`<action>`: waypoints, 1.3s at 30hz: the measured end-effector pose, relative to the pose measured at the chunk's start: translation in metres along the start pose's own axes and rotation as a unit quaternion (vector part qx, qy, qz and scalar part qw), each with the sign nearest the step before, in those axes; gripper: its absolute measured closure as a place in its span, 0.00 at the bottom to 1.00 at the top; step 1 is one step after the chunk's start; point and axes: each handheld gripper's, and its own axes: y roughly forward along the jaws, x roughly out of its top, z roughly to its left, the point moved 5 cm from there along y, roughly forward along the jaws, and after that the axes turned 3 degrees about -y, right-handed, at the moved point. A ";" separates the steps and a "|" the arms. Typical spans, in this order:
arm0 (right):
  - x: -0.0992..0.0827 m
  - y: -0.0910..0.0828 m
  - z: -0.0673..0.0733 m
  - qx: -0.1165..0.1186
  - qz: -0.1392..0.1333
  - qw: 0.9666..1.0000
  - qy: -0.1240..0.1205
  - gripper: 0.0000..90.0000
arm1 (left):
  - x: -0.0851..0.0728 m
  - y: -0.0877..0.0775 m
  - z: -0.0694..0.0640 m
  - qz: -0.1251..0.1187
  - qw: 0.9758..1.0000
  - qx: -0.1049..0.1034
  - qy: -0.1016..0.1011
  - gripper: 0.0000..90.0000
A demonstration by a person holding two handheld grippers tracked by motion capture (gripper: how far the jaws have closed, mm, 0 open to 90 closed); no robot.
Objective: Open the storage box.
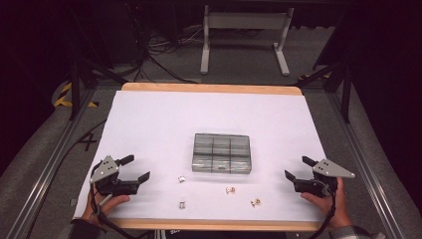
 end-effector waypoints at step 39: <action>0.061 0.026 0.073 0.144 0.059 0.985 -0.075 0.67 | 0.050 0.083 -0.033 0.098 0.990 -0.059 0.085 0.99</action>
